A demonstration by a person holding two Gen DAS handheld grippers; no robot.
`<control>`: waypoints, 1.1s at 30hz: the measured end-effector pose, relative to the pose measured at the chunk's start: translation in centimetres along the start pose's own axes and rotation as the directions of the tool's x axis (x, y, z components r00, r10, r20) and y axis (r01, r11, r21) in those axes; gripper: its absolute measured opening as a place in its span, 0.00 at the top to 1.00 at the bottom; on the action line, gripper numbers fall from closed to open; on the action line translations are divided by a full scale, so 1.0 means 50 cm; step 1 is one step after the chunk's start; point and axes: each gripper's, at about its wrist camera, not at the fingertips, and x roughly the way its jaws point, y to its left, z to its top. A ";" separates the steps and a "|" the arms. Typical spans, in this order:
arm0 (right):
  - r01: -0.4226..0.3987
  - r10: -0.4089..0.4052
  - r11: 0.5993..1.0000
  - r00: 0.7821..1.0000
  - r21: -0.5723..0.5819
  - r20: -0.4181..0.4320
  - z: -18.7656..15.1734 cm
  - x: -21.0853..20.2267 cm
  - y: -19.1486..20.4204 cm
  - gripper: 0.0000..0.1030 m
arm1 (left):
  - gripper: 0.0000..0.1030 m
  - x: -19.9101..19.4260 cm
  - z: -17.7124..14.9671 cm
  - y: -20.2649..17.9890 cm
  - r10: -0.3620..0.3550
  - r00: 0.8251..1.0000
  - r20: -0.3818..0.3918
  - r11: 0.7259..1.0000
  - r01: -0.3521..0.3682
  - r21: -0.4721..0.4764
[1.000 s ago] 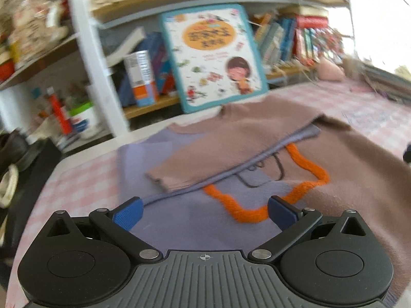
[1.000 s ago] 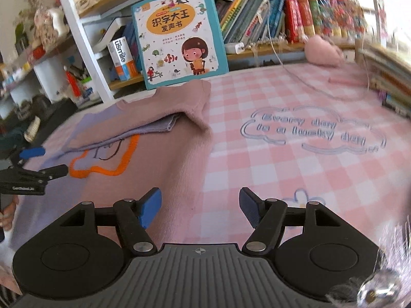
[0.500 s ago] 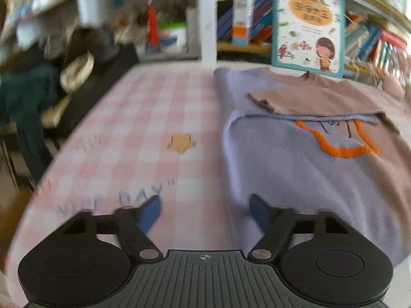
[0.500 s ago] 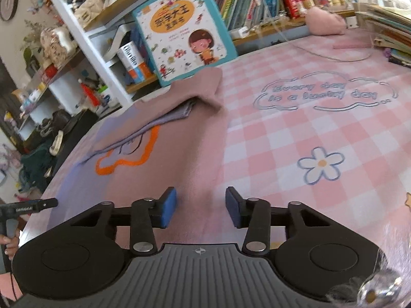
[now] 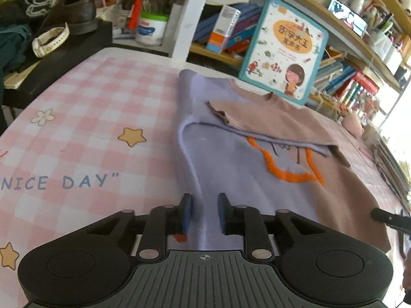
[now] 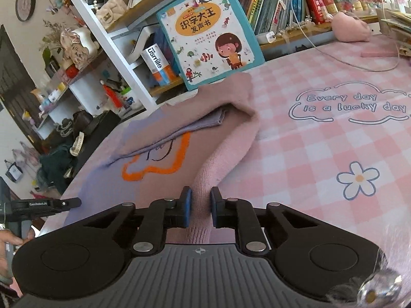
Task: Fold clothes
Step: 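Grasp the pink body side with the right gripper while the left gripper grasps the lavender side edge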
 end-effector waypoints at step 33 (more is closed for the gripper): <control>-0.072 0.082 0.989 0.994 0.129 -0.071 -0.040 -0.023 -0.038 0.77 | 0.78 -0.038 -0.062 0.026 -0.157 0.979 -0.129 0.981 0.139 -0.137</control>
